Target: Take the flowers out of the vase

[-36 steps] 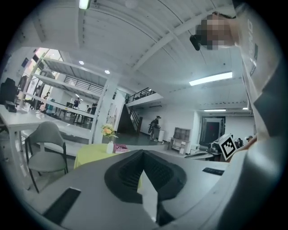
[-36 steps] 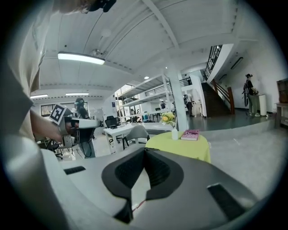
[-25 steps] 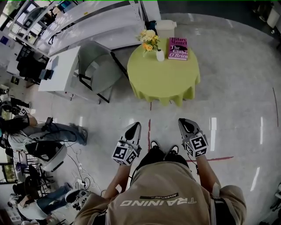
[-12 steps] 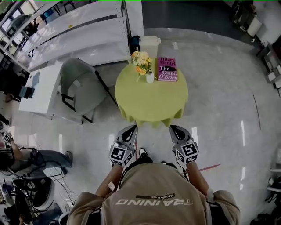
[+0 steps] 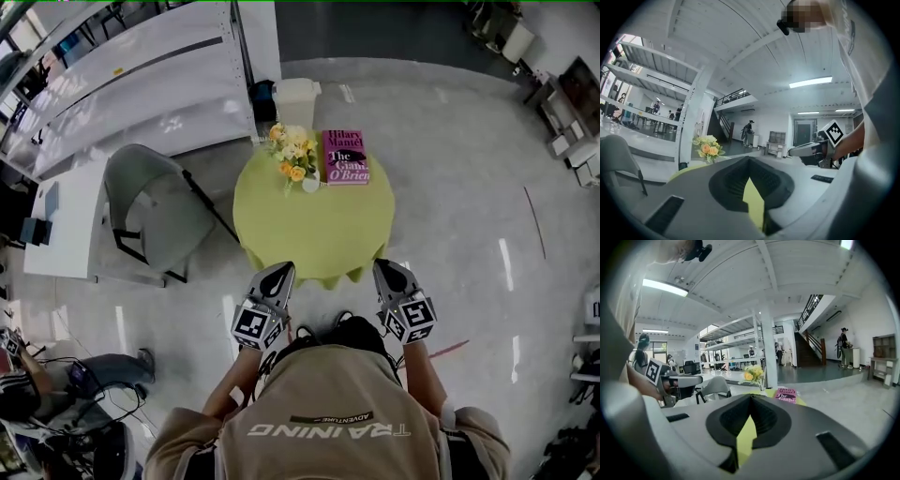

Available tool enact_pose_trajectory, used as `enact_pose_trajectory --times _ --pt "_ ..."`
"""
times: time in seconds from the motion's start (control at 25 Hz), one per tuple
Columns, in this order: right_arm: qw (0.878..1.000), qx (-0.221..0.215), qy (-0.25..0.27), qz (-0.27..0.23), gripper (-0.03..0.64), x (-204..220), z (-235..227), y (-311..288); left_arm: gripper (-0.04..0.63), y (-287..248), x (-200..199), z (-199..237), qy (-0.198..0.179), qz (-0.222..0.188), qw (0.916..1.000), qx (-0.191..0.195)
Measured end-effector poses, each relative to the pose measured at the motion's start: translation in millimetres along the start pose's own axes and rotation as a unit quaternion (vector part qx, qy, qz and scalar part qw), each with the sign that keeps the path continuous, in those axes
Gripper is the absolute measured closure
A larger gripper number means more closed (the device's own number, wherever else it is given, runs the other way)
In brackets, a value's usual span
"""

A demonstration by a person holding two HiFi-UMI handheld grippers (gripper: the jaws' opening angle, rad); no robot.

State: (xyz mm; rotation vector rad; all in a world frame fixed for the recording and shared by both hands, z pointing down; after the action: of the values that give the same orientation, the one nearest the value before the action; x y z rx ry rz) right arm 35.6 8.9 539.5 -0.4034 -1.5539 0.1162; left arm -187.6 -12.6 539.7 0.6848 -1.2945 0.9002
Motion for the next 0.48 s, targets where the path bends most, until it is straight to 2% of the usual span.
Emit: enact_pose_trajectory --times 0.16,0.36,0.48 --pt "1.000 -0.007 -0.025 0.005 0.615 -3.4 -7.7 -30.8 0.586 -20.1 1.9 22.3 0.007 0.011 0.9999 0.001" --pt "1.000 -0.030 0.005 0.008 0.614 -10.3 -29.5 -82.5 0.586 -61.7 -3.6 40.7 0.011 0.026 0.9995 -0.015" --pt "0.999 -0.046 0.026 -0.001 0.614 -20.4 -44.9 -115.2 0.586 -91.2 -2.5 55.2 0.013 0.036 0.9982 -0.046"
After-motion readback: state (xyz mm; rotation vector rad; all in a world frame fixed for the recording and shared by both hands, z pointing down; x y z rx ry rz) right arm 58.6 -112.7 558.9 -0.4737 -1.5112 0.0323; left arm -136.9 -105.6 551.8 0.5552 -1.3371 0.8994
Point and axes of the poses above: the fingertips, and each gripper's own axes: y backward along the fingers, z to its left, x out of its underside, the point moved 3 cm from there along y, backward along the fingers, and after that the axes turned 15 degrees about x, right-handed, at the moved point
